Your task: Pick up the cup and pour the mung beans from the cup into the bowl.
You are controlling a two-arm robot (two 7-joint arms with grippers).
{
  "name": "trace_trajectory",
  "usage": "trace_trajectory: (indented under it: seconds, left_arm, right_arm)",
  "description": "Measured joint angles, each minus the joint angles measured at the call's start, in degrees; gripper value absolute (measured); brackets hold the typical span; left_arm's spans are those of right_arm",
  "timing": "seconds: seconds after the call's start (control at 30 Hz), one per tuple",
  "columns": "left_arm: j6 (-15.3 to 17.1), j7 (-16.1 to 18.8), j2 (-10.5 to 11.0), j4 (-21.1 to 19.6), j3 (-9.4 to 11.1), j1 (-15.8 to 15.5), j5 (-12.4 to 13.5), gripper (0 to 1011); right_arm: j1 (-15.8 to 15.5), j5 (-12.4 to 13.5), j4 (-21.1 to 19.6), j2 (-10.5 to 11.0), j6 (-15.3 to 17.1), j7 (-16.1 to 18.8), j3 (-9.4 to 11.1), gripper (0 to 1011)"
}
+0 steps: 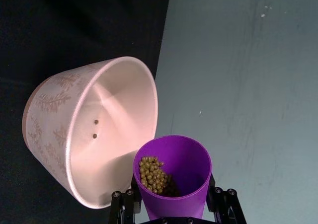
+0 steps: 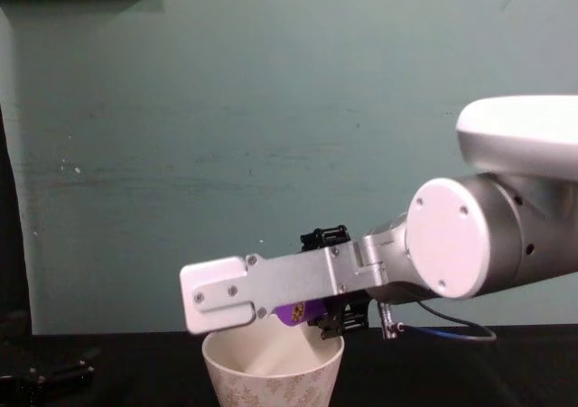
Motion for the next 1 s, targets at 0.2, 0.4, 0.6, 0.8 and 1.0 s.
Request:
trace_trajectory:
  seconds: [0.2, 0.4, 0.6, 0.8, 1.0]
  left_arm:
    - [0.0, 0.0, 0.0, 0.0, 0.0, 0.0, 0.0, 1011]
    - [0.0, 0.0, 0.0, 0.0, 0.0, 0.0, 0.0, 1011]
    - [0.0, 0.0, 0.0, 0.0, 0.0, 0.0, 0.0, 1011]
    - [0.0, 0.0, 0.0, 0.0, 0.0, 0.0, 0.0, 1011]
    - [0.0, 0.0, 0.0, 0.0, 0.0, 0.0, 0.0, 1011]
  right_arm:
    - [0.3, -2.6, 1.4, -0.8, -0.4, -0.3, -0.8, 726]
    - [0.3, -3.8, 2.3, -1.5, -0.6, -0.4, -0.8, 726]
    - [0.1, -5.2, 3.0, -2.1, -0.9, -0.6, -0.8, 726]
    - [-0.2, -6.2, 3.3, -2.6, -1.2, -0.8, -0.8, 726]
    - [-0.3, -6.8, 3.7, -2.9, -1.4, -0.9, -0.8, 726]
